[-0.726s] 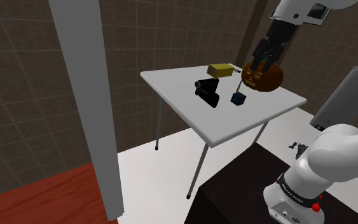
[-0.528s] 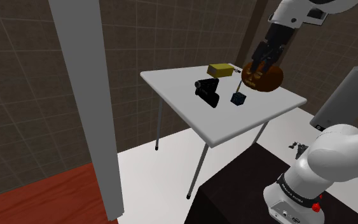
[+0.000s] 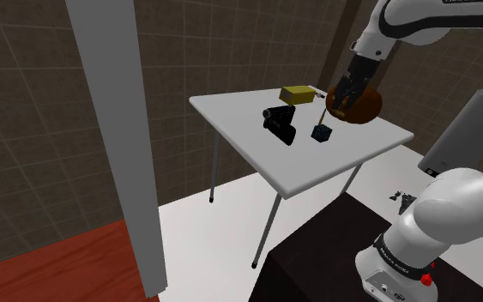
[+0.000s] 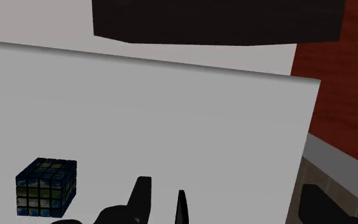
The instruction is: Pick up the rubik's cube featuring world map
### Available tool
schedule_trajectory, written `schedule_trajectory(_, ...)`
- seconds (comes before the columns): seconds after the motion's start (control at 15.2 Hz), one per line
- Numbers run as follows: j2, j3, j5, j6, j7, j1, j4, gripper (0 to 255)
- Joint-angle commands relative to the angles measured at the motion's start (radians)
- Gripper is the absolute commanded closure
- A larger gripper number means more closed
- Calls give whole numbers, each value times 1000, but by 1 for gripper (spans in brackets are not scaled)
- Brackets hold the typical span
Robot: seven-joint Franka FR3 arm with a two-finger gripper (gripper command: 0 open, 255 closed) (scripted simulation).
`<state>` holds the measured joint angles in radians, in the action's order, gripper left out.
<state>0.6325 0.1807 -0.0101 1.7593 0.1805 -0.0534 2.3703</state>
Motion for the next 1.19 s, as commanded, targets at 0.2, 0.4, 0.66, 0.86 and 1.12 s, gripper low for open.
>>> schedule_trajectory(0.2,-128,78,-38,128,113,-12,3,0)
schedule_trajectory(0.4,-215,123,-47,199,180,-16,-12,0)
schedule_trajectory(0.66,-345,180,-42,288,274,-19,-51,0)
schedule_trajectory(0.86,-451,219,-20,347,349,-21,-95,0)
schedule_trajectory(1.12,-604,258,32,413,457,-31,-172,0)
